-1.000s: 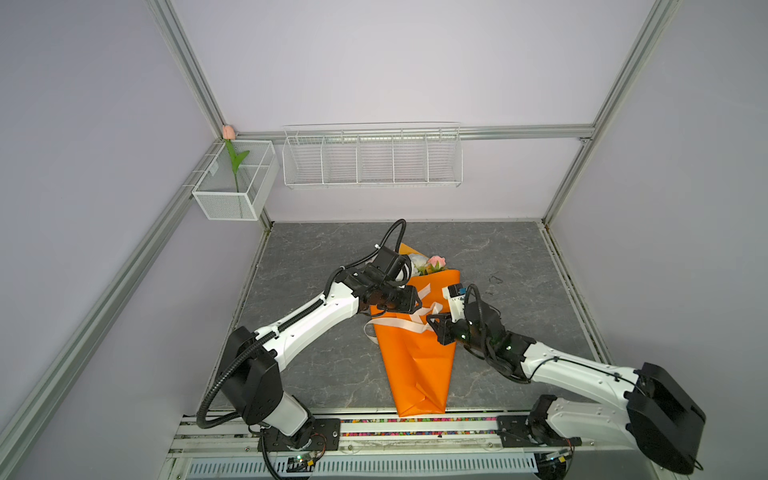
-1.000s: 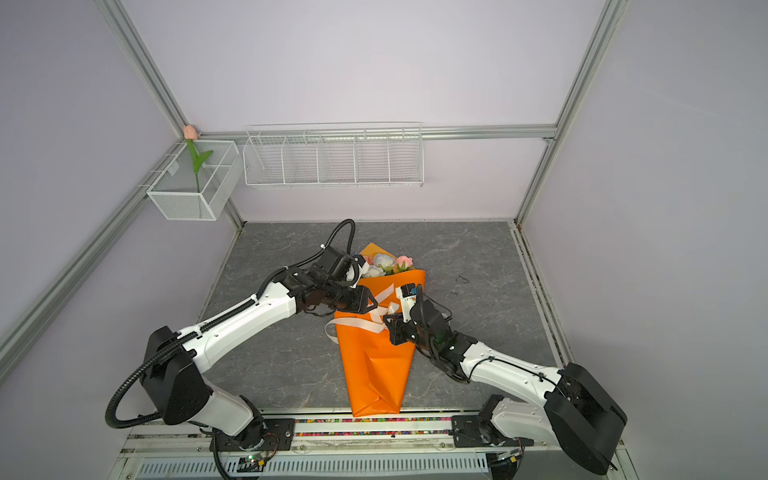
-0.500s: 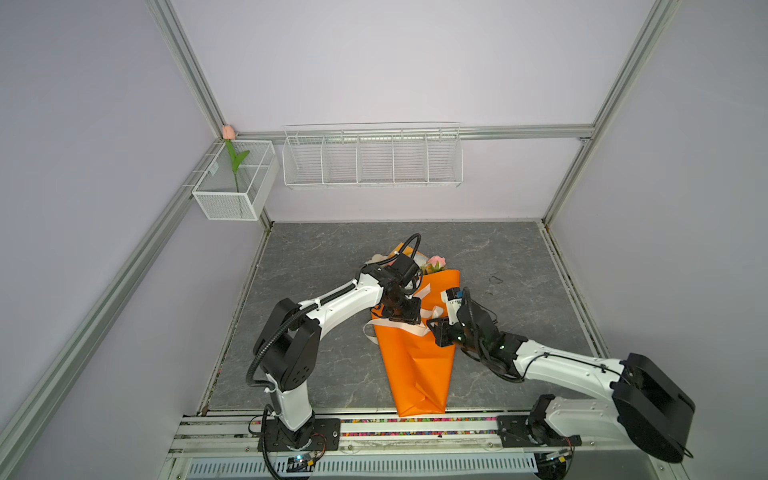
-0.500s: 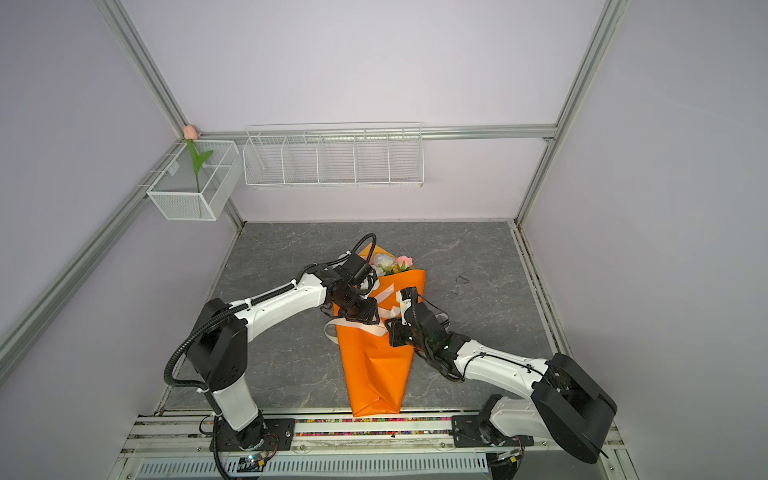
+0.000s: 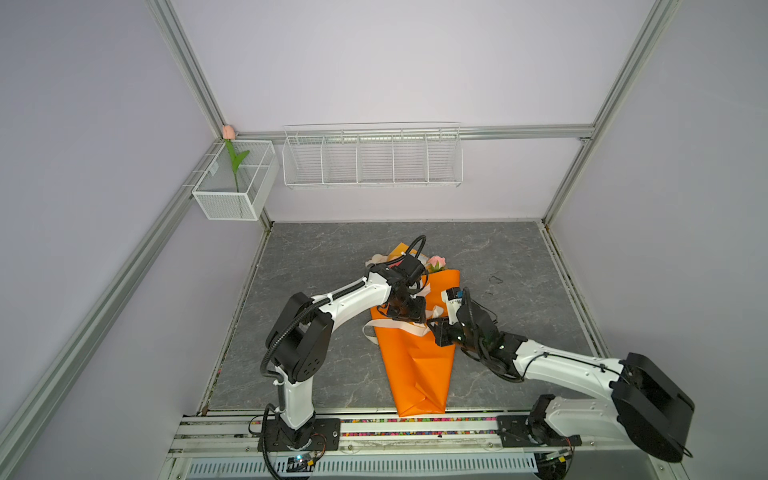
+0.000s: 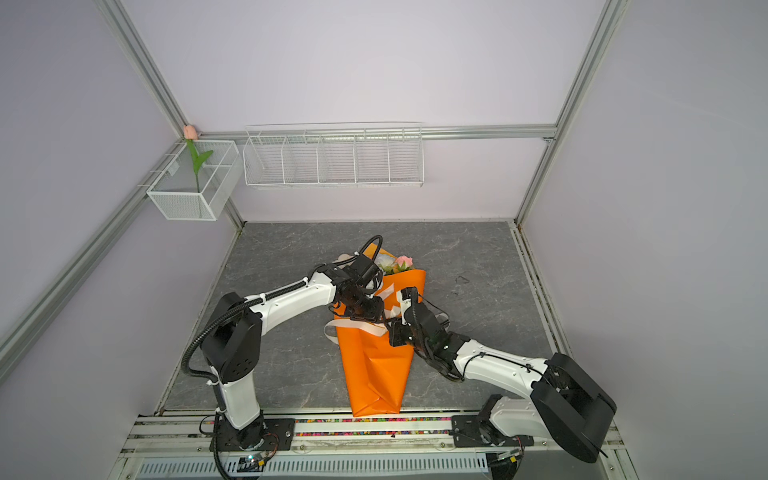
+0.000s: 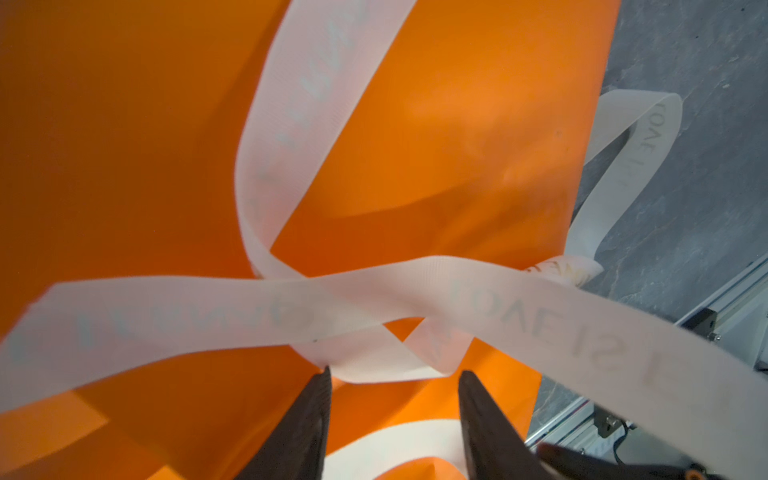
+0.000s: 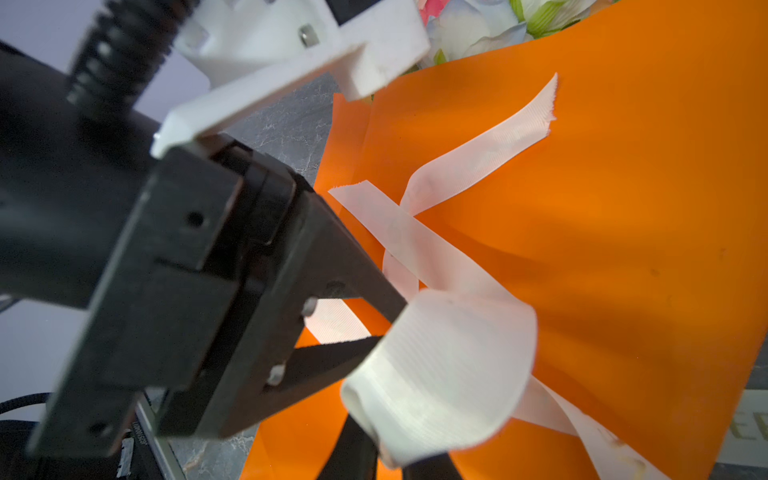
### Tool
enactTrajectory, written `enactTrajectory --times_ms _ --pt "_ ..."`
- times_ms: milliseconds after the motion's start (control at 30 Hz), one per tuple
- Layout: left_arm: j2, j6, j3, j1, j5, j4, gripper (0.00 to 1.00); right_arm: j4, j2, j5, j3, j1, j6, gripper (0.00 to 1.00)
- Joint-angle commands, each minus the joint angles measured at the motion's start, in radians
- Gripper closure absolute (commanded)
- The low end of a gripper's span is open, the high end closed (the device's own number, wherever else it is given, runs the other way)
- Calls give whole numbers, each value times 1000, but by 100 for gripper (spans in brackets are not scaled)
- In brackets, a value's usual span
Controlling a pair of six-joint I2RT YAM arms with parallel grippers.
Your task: Tie the bouquet of fake flowers
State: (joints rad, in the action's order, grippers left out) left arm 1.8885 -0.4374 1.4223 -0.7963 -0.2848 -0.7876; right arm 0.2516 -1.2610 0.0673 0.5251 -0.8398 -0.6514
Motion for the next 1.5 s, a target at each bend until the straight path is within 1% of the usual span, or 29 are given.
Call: enactTrajectory --times_ms 0,100,167,300,400,500,700,833,1033,1167,1233,1300,1333,1367,1400,1433,1467 --pt "53 -29 21 -10 14 21 49 24 2 15 -10 -6 -12 85" --pt "71 -35 25 -11 43 12 51 19 2 21 -10 -6 -11 85" --pt "72 -36 14 -11 50 16 54 14 -1 26 -10 -5 -10 85" --pt "72 -38 5 -10 59 26 72 10 -6 28 -10 -5 -11 85" --pt "53 -40 7 -11 68 28 91 -13 -3 46 0 -6 -8 85" --pt "9 -47 -4 -11 95 28 99 -64 -5 64 31 -5 20 85" --pt "-117 -64 -48 3 126 16 100 -194 -11 111 135 3 104 85" --pt "-208 -81 -97 12 164 18 100 -208 -10 124 174 13 138 85" --pt "-337 -97 -143 43 201 -5 99 -316 -110 108 315 37 204 85" --pt "-393 -106 -148 55 203 -22 99 -334 -204 19 414 59 227 84" --pt "-414 -101 -158 55 190 -15 99 -336 -260 -111 461 78 243 82" --pt "-441 -100 -169 57 181 0 100 -371 -322 -194 521 88 244 80" --pt "-471 -102 -179 56 189 14 100 -406 -351 -225 551 91 260 79" --pt "-512 -108 -197 57 209 35 100 -450 -369 -225 580 93 264 79" --pt "-546 -109 -216 57 237 60 99 -456 -375 -256 585 94 271 79" --pt "-582 -111 -250 61 253 109 98 -440 -383 -315 581 96 280 78" --pt "-605 -110 -267 77 225 141 97 -435 -399 -365 590 99 283 79"
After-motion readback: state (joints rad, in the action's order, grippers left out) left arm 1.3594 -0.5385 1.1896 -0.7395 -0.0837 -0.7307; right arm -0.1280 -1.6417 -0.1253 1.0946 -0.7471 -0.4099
